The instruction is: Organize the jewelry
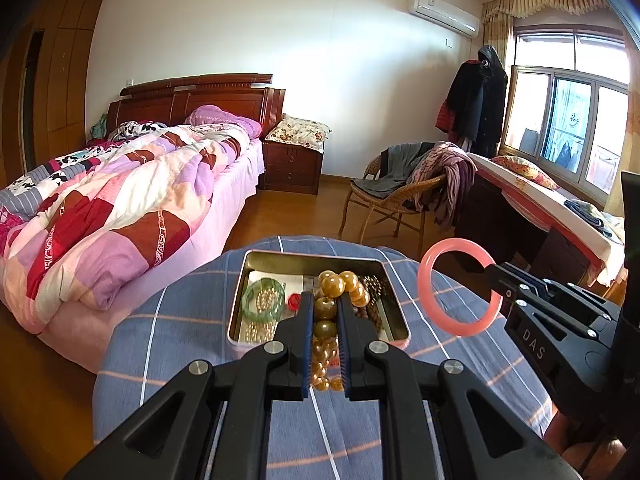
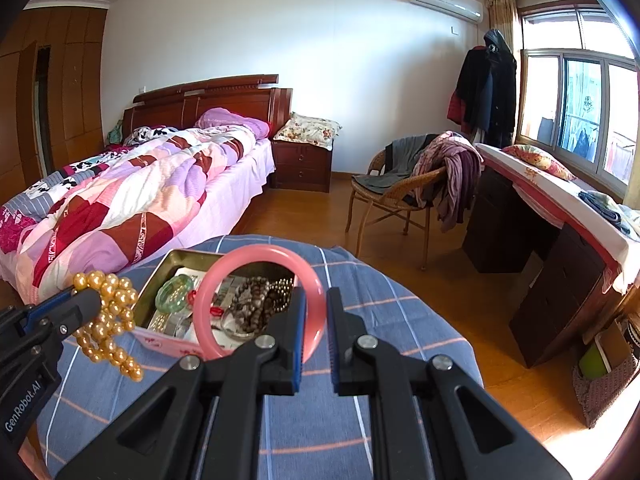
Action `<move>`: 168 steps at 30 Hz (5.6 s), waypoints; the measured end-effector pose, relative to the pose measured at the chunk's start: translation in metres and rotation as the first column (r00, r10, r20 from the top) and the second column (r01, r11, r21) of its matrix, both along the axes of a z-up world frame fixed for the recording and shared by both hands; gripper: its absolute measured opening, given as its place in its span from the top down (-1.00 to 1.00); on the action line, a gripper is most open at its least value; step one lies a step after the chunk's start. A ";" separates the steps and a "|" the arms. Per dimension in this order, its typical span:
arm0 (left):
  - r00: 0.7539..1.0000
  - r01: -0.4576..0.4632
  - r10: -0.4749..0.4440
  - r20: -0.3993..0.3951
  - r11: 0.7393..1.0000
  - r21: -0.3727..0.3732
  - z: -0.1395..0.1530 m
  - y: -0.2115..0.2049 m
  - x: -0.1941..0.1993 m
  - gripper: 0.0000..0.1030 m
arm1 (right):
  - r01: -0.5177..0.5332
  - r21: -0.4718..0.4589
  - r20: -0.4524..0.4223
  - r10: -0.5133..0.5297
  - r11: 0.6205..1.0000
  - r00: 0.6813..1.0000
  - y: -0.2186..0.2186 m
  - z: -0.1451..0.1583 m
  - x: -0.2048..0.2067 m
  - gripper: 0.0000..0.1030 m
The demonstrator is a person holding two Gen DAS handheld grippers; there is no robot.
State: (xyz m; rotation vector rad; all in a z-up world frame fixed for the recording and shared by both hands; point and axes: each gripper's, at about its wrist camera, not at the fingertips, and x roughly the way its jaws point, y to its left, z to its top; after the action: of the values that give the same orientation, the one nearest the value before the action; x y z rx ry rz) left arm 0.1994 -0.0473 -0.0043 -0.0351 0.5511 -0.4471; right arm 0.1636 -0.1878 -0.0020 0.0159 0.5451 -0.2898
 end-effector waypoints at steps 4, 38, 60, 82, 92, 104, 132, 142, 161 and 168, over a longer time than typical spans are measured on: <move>1.000 -0.006 0.006 -0.006 1.000 -0.001 -0.004 -0.005 0.018 0.81 | 0.004 0.004 -0.004 -0.004 1.000 1.000 -0.002 -0.005 0.015 0.76; 0.994 -0.056 0.063 -0.084 0.995 0.080 -0.063 -0.044 0.131 0.81 | 0.020 0.033 -0.142 -0.015 0.999 0.990 -0.014 -0.072 0.127 0.76; 0.988 -0.070 0.090 -0.124 0.985 0.159 -0.093 -0.055 0.143 0.58 | -0.049 0.060 -0.141 0.057 0.997 0.988 -0.018 -0.085 0.132 0.37; 0.963 -0.264 0.271 -0.007 0.943 0.202 -0.084 -0.036 0.107 -0.27 | -0.037 0.042 -0.094 0.041 0.998 0.995 -0.007 -0.077 0.105 -0.40; 0.960 -0.266 0.278 -0.026 0.939 0.218 -0.081 -0.023 0.071 -0.30 | -0.027 0.040 -0.095 0.031 0.999 0.995 -0.004 -0.072 0.071 -0.62; 0.960 -0.270 0.280 -0.013 0.937 0.221 -0.071 -0.006 0.014 -0.34 | -0.027 0.054 -0.085 0.032 0.998 0.996 0.007 -0.068 0.018 -0.64; 0.959 -0.269 0.282 -0.036 0.941 0.204 -0.070 0.013 -0.067 -0.34 | -0.043 0.067 -0.033 0.046 0.997 0.998 0.023 -0.060 -0.057 -0.64; 0.960 -0.279 0.273 0.061 0.951 0.133 -0.029 0.022 -0.109 -0.35 | -0.048 0.036 0.108 0.044 0.998 0.993 0.033 -0.018 -0.093 -0.81; 0.919 -0.289 0.281 0.278 0.957 -0.012 0.048 0.038 -0.159 -0.67 | -0.040 -0.019 0.383 0.044 0.999 0.923 0.049 0.055 -0.150 -1.00; 0.910 -0.289 0.282 0.303 0.957 -0.023 0.051 0.039 -0.164 -0.74 | -0.044 -0.014 0.393 0.046 0.999 0.918 0.050 0.055 -0.154 -1.00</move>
State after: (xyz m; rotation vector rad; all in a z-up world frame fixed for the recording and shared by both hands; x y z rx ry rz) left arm 0.0350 -0.0084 0.0462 -0.0239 0.2402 -0.1536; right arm 0.0096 -0.1380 0.0528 0.0554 0.1430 -0.2348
